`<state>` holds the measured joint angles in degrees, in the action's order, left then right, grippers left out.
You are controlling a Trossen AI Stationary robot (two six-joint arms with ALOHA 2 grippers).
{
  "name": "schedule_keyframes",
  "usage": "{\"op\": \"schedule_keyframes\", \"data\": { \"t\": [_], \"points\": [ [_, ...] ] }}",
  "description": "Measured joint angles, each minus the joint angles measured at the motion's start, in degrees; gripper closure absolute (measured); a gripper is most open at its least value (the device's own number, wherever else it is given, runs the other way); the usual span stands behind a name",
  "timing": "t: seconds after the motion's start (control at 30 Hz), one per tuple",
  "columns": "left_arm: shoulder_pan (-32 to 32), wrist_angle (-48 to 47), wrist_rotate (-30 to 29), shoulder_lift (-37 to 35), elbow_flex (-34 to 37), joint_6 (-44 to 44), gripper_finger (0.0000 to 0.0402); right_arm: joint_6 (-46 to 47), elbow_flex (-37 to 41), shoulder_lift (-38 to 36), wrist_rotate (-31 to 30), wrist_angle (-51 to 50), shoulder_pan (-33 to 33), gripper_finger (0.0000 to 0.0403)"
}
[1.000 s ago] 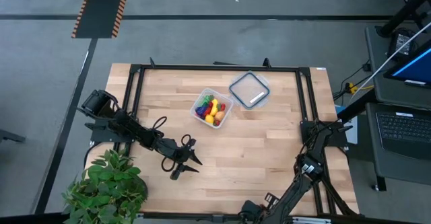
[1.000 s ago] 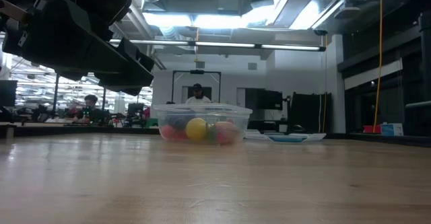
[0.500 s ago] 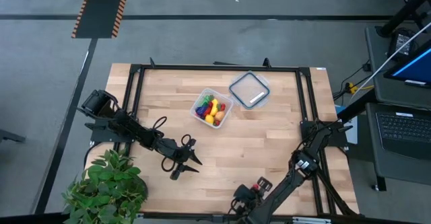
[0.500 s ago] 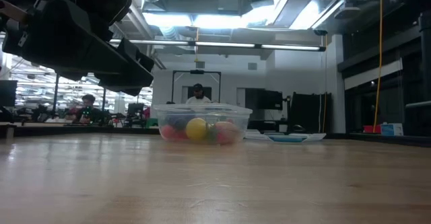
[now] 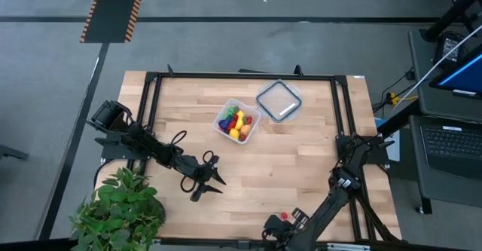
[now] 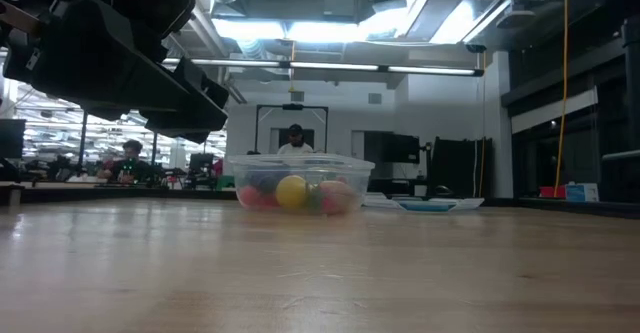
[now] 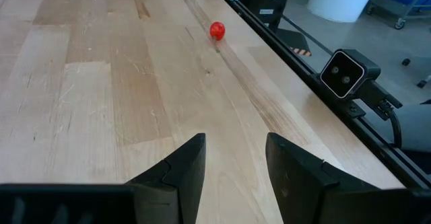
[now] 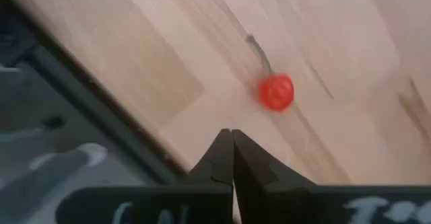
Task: Pick and placing Produce into tupperware
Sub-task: Put the red cherry into the transparent container
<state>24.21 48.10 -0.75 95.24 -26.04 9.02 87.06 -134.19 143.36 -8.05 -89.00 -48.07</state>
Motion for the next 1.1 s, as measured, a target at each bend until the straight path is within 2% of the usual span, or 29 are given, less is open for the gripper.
{"op": "schedule_keyframes", "data": {
  "t": [0.13,0.27,0.43,0.57,0.9,1.0,1.1],
  "points": [
    [0.0,0.0,0.0,0.0,0.0,0.0,0.0253,5.2,0.0,-0.9,-0.9,-1.0,-0.5,0.0403],
    [0.0,-0.1,0.0,0.0,0.0,-0.1,0.0253,5.5,0.1,-0.8,-0.9,-0.5,-0.5,0.0396],
    [0.0,-0.1,0.0,0.0,0.0,-0.2,0.0253,3.6,0.1,-0.8,-0.8,0.2,0.3,0.0367],
    [0.0,-0.1,0.0,0.0,0.0,-0.2,0.0253,-2.9,0.1,-0.8,-0.8,2.7,1.8,0.0325],
    [0.0,-0.1,0.0,0.0,0.0,-0.2,0.0253,-22.6,-0.3,-0.8,6.0,-0.9,4.2,0.0173],
    [0.0,-0.3,0.0,0.0,0.0,-0.2,0.0253,-27.1,-0.3,-0.8,6.3,-0.9,4.4,0.0145],
    [0.0,-0.4,0.0,0.0,0.0,-0.2,0.0253,-29.1,-0.3,-0.8,6.3,-1.0,4.4,0.0134]
  ]
}}
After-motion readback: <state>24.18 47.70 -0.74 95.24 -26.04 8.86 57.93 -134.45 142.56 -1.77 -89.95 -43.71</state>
